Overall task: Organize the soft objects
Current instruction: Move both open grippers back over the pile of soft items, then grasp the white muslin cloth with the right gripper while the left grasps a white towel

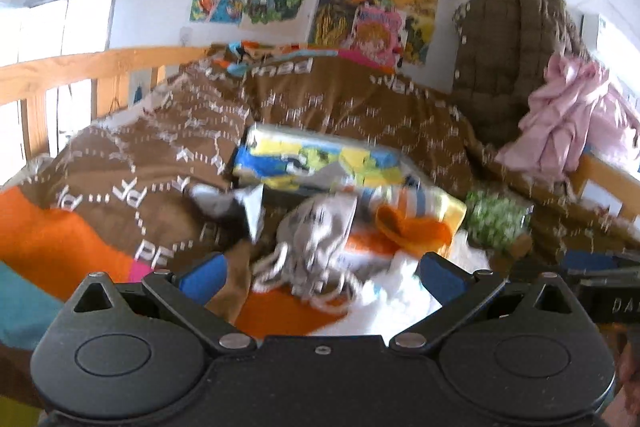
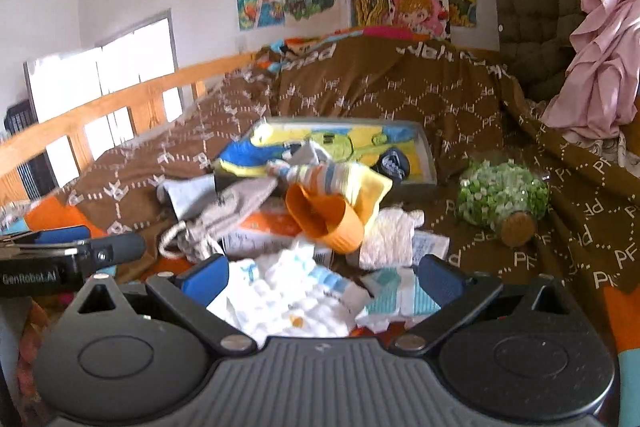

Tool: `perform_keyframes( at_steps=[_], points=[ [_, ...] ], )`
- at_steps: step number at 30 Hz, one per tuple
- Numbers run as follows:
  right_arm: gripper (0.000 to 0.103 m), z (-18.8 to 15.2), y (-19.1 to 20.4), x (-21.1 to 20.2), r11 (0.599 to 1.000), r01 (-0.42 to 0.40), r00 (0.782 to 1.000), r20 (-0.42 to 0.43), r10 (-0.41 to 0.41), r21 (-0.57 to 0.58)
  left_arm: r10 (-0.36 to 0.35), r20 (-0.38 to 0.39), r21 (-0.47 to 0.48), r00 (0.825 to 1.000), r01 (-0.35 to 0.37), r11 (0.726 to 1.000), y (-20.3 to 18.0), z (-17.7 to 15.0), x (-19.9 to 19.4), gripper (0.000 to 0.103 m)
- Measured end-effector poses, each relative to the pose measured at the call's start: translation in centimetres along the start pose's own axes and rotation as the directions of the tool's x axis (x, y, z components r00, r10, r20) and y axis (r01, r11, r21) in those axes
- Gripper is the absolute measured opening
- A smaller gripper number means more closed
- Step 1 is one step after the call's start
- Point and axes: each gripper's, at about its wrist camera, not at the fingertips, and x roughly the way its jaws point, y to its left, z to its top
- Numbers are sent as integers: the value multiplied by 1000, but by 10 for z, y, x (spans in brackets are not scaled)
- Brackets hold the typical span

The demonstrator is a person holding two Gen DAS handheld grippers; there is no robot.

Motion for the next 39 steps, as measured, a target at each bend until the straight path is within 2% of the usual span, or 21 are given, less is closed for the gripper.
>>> perform_keyframes(
  at_steps=[13,17,21,26,31,36,39],
  points=[
    [103,-9,5,37,999,20,983,-181,-28,-50,0,-121,117,993,14,993,3,-27,24,102],
    [103,-12,8,44,998,17,976,-217,-31,-66,-4,-137,179,991,29,984,1,-30,31,102],
    [103,-14,9,48,997,18,970,-241,-36,-79,-27,-171,181,985,59,982,4,-30,38,102],
    [103,-14,5,54,998,34,962,-268,-49,-60,-112,-240,176,964,157,972,7,-30,49,102],
    [102,-16,-1,60,999,29,955,-294,-32,-16,-187,-303,182,934,249,951,3,-34,62,102],
    [102,-17,0,65,1000,-13,951,-308,13,2,-239,-331,201,913,316,927,-2,-36,71,102],
    [98,-19,-1,72,999,-37,942,-332,45,32,-241,-350,206,905,326,923,-3,-38,75,99]
  ],
)
